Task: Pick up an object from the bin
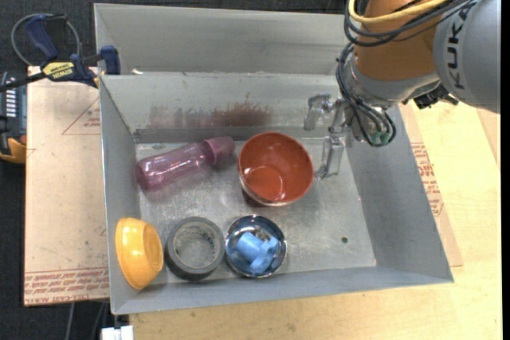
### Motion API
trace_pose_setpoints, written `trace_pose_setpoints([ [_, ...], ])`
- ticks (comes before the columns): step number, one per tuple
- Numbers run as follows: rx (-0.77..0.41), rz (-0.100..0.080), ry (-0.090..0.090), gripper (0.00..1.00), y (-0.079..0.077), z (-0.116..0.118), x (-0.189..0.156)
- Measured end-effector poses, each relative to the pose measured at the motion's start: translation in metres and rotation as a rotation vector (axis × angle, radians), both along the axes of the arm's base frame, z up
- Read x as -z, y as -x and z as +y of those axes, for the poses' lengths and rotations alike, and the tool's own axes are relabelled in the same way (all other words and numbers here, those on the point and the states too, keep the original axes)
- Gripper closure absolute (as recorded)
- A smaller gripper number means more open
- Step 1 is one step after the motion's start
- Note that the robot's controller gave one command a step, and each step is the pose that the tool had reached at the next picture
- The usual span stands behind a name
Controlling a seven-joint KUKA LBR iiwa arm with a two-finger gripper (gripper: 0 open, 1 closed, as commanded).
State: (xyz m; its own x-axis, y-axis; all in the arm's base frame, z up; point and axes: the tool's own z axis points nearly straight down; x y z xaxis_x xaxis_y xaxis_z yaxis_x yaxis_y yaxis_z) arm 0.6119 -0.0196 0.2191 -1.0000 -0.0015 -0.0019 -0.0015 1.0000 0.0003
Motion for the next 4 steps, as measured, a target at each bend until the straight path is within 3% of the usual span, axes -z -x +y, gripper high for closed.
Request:
trace_pose_setpoints([
  [1,0.0,0.0,0.0,0.0,0.0,0.0,0.0],
  [2,-0.033,-0.006,0.0,0.0,-0.008,0.004,-0.109],
  [3,0.096,0.001,-0.001,0.0,-0.01,0.005,0.003],
  [4,0.026,-0.008,0.001,0.0,-0.005,0.003,-0.09],
])
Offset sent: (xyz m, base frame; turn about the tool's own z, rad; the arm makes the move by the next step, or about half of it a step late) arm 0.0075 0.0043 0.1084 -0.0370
